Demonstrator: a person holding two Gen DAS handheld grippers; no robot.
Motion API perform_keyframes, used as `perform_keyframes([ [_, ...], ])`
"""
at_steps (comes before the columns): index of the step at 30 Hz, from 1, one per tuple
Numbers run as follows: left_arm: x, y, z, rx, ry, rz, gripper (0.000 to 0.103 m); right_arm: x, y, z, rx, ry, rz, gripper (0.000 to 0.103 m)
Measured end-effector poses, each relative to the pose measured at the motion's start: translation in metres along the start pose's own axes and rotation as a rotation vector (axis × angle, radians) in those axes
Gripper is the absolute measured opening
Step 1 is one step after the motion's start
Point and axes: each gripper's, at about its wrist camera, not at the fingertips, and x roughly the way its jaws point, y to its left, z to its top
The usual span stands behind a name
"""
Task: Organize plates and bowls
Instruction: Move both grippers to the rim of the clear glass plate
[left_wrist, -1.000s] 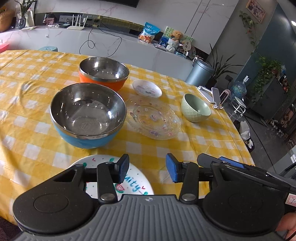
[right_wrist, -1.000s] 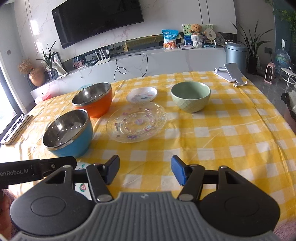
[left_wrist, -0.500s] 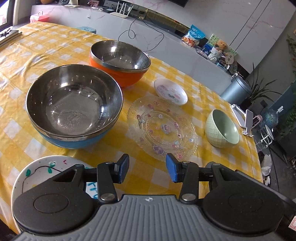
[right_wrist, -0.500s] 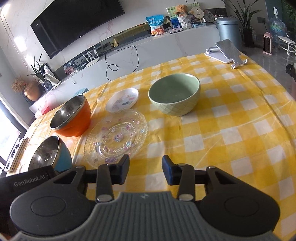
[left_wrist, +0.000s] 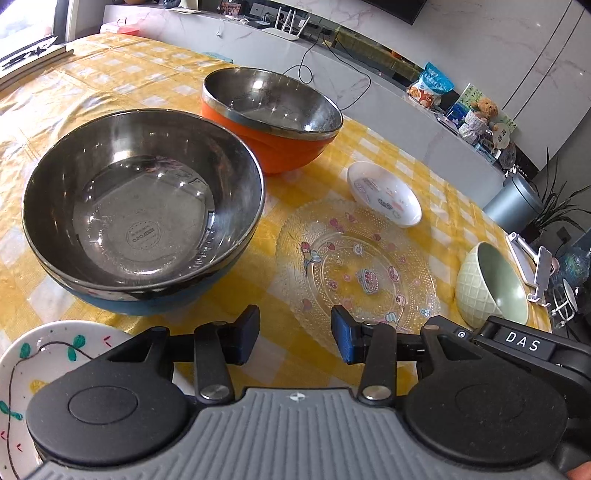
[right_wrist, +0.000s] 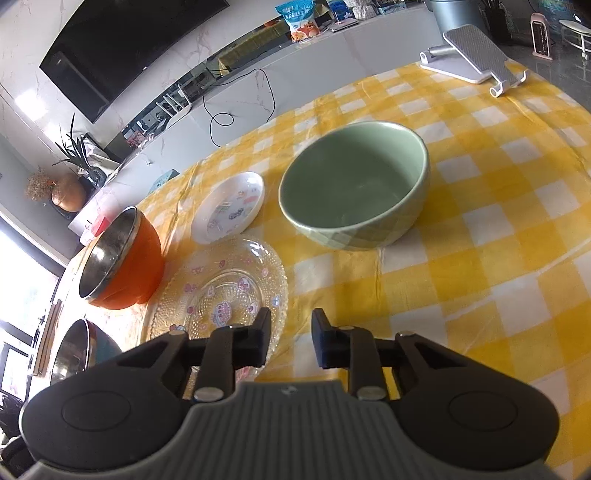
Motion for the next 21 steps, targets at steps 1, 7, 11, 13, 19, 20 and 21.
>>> perform_keyframes([
  [1, 0.000, 0.000, 0.001, 0.000, -0.004, 0.003, 0.050, 0.002, 0.001, 0.001, -0.003, 0.001, -0.001, 0.022],
  [7, 0.003, 0.003, 0.002, -0.010, -0.024, -0.005, 0.039, 0.009, 0.004, 0.003, -0.022, -0.001, 0.000, 0.015],
  [11, 0.004, 0.005, 0.004, -0.018, -0.006, -0.036, 0.025, 0.010, 0.004, 0.002, -0.028, -0.001, 0.010, 0.007],
  [13, 0.005, 0.004, 0.004, -0.006, 0.004, -0.044, 0.019, 0.008, 0.005, 0.000, -0.037, -0.009, 0.005, 0.006],
  [19, 0.002, 0.004, 0.003, 0.001, 0.015, -0.056, 0.016, 0.001, 0.007, -0.002, -0.054, -0.017, -0.018, 0.004],
  [20, 0.001, 0.005, 0.002, 0.003, 0.019, -0.060, 0.015, -0.001, 0.006, -0.003, -0.055, -0.016, -0.023, 0.004],
  [21, -0.001, 0.005, 0.001, 0.009, 0.022, -0.065, 0.015, -0.004, 0.006, -0.004, -0.057, -0.016, -0.028, 0.003],
])
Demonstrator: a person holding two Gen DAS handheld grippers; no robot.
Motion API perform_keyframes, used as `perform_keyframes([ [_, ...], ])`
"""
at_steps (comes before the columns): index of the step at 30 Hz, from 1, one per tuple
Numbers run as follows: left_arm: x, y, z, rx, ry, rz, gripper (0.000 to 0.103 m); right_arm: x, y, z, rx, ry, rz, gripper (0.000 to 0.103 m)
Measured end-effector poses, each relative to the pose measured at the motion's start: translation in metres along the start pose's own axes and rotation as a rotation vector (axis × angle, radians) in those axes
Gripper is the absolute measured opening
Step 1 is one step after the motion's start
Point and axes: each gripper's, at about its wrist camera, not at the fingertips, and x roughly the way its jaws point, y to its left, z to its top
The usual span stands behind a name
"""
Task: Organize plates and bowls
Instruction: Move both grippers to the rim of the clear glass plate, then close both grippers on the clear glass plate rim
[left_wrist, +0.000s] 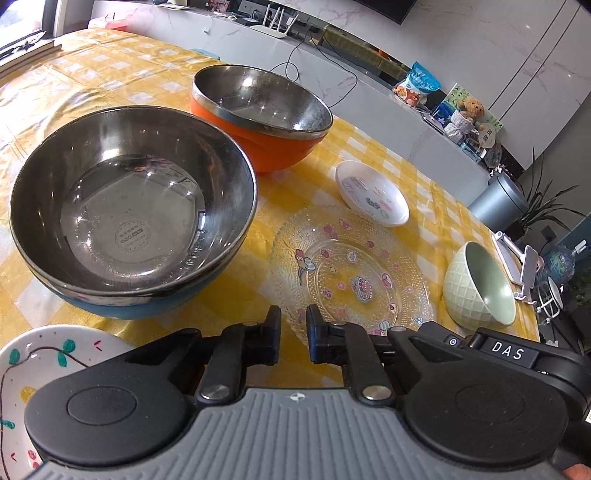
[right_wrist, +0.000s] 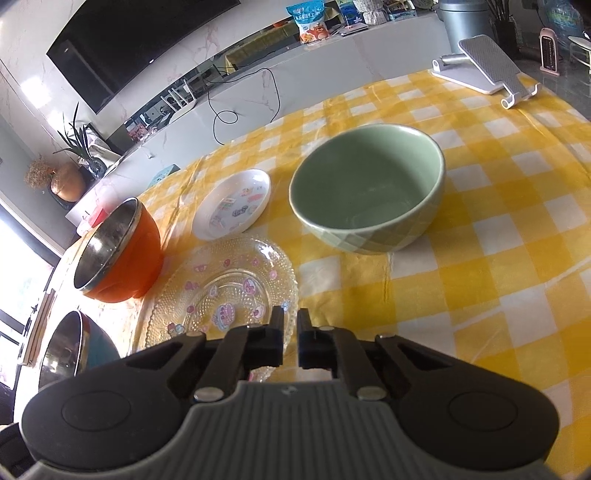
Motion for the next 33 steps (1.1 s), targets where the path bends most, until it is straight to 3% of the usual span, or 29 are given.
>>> perform_keyframes([
  [7, -0.011, -0.007, -0.015, 0.067, 0.035, -0.019, 0.014, -0.026, -0.012, -0.016, 0.004, 0.015, -0.031, 0.002],
  [13, -0.012, -0.022, -0.014, 0.198, 0.076, -0.004, 0.016, -0.035, -0.022, -0.021, 0.019, 0.033, -0.020, 0.003],
  [16, -0.007, -0.025, -0.007, 0.233, 0.111, -0.007, 0.022, -0.035, -0.026, -0.018, 0.025, 0.040, -0.016, 0.011],
  [20, -0.002, -0.026, -0.001, 0.272, 0.070, 0.008, 0.035, -0.034, -0.028, -0.011, 0.027, 0.004, 0.000, 0.025],
  [24, 0.007, -0.027, 0.002, 0.288, 0.046, 0.030, 0.041, -0.030, -0.027, -0.004, 0.015, -0.018, 0.020, 0.025],
  [32, 0.016, -0.030, 0.000, 0.312, 0.024, 0.035, 0.041, -0.013, -0.026, 0.001, 0.028, -0.012, 0.037, 0.024],
  [33, 0.016, -0.030, 0.000, 0.314, 0.022, 0.033, 0.035, -0.012, -0.026, 0.002, 0.028, -0.011, 0.035, 0.023],
])
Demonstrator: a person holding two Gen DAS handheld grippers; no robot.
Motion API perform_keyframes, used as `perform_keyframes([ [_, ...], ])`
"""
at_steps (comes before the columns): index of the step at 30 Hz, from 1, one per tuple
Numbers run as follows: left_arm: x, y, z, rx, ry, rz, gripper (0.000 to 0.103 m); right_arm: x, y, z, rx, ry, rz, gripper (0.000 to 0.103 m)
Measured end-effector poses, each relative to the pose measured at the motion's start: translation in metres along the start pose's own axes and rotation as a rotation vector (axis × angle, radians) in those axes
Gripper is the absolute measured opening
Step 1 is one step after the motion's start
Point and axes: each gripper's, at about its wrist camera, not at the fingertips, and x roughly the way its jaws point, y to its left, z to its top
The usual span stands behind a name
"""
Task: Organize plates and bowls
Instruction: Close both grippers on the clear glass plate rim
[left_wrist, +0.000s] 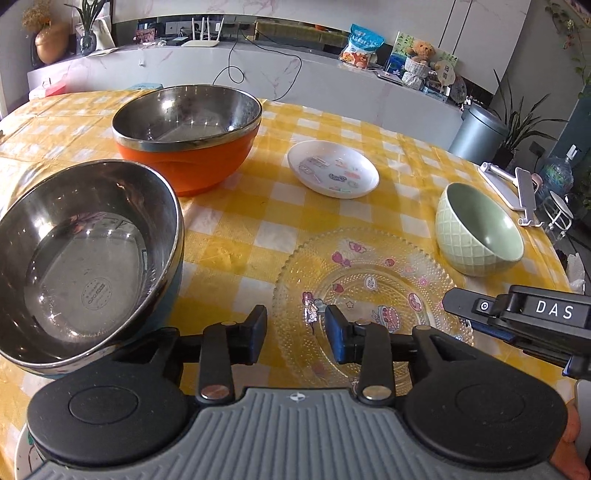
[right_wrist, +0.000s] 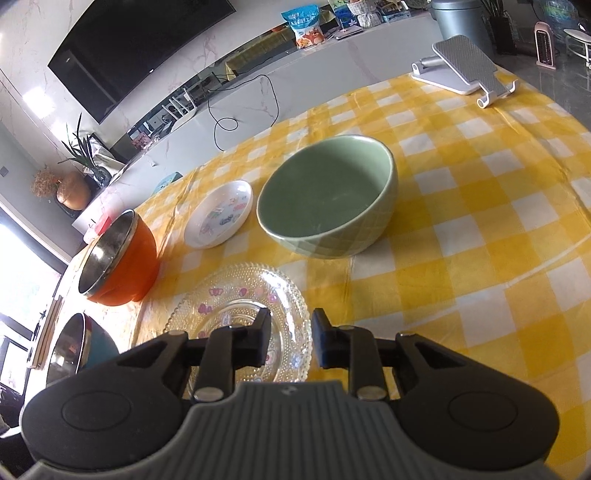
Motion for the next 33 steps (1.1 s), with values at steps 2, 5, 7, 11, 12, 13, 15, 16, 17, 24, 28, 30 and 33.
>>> perform_keyframes([
  [2, 0.000, 0.001, 0.000, -0.002, -0.002, -0.003, 0.031, 0.003, -0.001, 0.000, 0.003, 0.002, -0.011, 0.018],
  [5, 0.000, 0.001, 0.000, -0.007, -0.010, -0.002, 0.028, 0.007, -0.003, 0.000, 0.017, 0.013, -0.018, 0.013],
  [7, -0.001, 0.003, 0.001, -0.020, -0.012, -0.005, 0.027, 0.007, -0.003, -0.001, 0.019, 0.008, -0.022, 0.011],
  [11, -0.002, 0.002, 0.001, -0.026, -0.012, 0.000, 0.025, 0.006, -0.003, -0.001, 0.024, 0.004, -0.022, 0.010],
  [12, -0.003, 0.002, 0.001, -0.024, -0.013, 0.005, 0.024, 0.006, -0.004, -0.002, 0.032, 0.004, -0.020, 0.010],
  [13, -0.004, 0.002, 0.001, -0.025, -0.013, 0.006, 0.023, 0.005, -0.005, -0.002, 0.040, 0.005, -0.017, 0.009],
  [15, -0.006, 0.003, 0.001, -0.027, -0.014, -0.001, 0.021, 0.003, -0.007, -0.002, 0.057, 0.012, -0.015, 0.009],
  [16, -0.008, 0.003, 0.000, -0.028, -0.014, -0.004, 0.021, 0.001, -0.008, -0.003, 0.063, 0.015, -0.012, 0.009],
  [17, -0.010, 0.004, 0.000, -0.031, -0.013, -0.010, 0.020, -0.002, -0.010, -0.004, 0.068, 0.017, -0.009, 0.008],
  [24, -0.025, 0.005, -0.009, -0.023, 0.021, -0.105, 0.020, -0.028, -0.019, -0.021, 0.093, 0.045, -0.034, 0.006],
  [28, -0.028, 0.006, -0.018, -0.006, 0.059, -0.159, 0.020, -0.047, -0.029, -0.036, 0.116, 0.059, -0.038, 0.006],
  [30, -0.032, 0.007, -0.022, -0.002, 0.085, -0.198, 0.020, -0.055, -0.036, -0.044, 0.144, 0.068, -0.036, 0.006],
  [33, -0.036, 0.008, -0.026, 0.019, 0.116, -0.246, 0.020, -0.066, -0.048, -0.054, 0.204, 0.079, -0.019, 0.006],
])
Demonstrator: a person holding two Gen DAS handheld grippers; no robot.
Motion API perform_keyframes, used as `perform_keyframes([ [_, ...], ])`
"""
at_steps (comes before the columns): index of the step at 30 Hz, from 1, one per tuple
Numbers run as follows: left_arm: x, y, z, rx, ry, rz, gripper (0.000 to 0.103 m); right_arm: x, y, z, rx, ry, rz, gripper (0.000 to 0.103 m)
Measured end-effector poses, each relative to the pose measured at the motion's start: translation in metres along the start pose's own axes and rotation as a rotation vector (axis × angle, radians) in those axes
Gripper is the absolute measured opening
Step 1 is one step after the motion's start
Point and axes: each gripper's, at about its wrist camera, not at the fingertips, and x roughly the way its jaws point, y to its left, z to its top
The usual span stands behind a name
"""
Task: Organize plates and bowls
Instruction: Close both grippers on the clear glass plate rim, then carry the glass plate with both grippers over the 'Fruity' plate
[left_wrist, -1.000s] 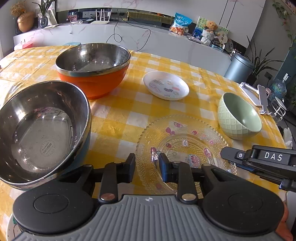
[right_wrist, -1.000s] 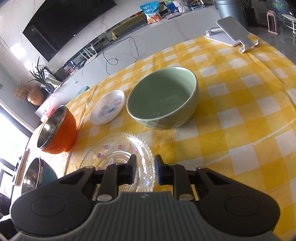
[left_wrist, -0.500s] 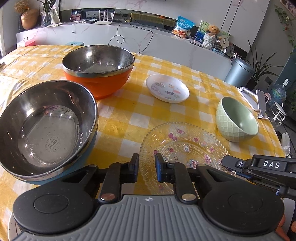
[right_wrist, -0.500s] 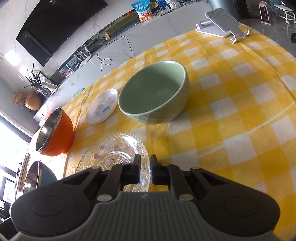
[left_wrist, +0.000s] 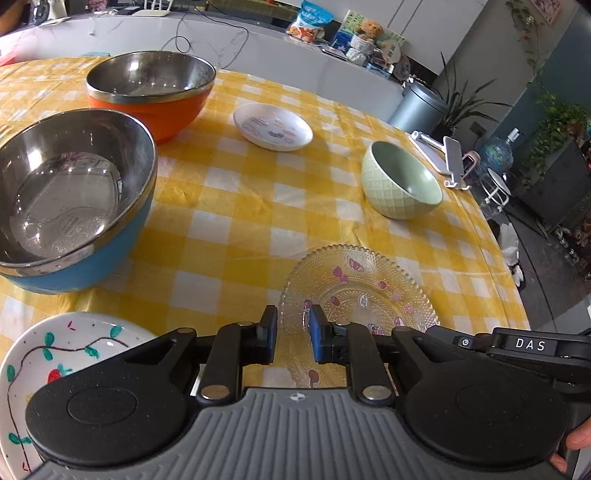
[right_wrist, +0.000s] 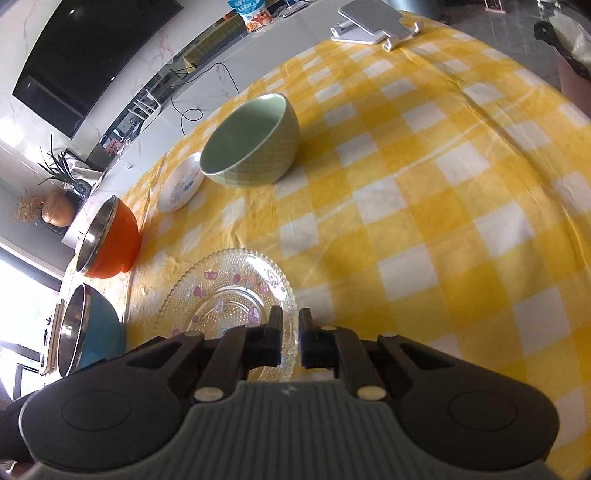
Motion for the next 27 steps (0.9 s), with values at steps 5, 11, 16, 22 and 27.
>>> perform_keyframes([
  [5, 0.005, 0.006, -0.001, -0.026, 0.061, -0.040, 0.020, -0.008, -0.015, -0.006, 0.086, 0.000, 0.039, 0.008],
  [11, 0.009, 0.012, 0.001, -0.059, 0.086, -0.087, 0.024, -0.007, -0.026, -0.005, 0.135, 0.021, 0.096, 0.010],
  [16, 0.011, 0.016, 0.001, -0.058, 0.094, -0.110, 0.019, -0.008, -0.019, -0.007, 0.077, 0.017, 0.082, 0.009],
  [22, 0.008, 0.018, -0.002, -0.073, 0.081, -0.101, 0.011, -0.008, -0.018, -0.006, 0.062, 0.003, 0.061, 0.005],
  [27, -0.005, 0.018, -0.005, -0.067, 0.072, -0.104, 0.011, -0.015, -0.016, -0.009, 0.063, -0.007, 0.066, 0.005],
])
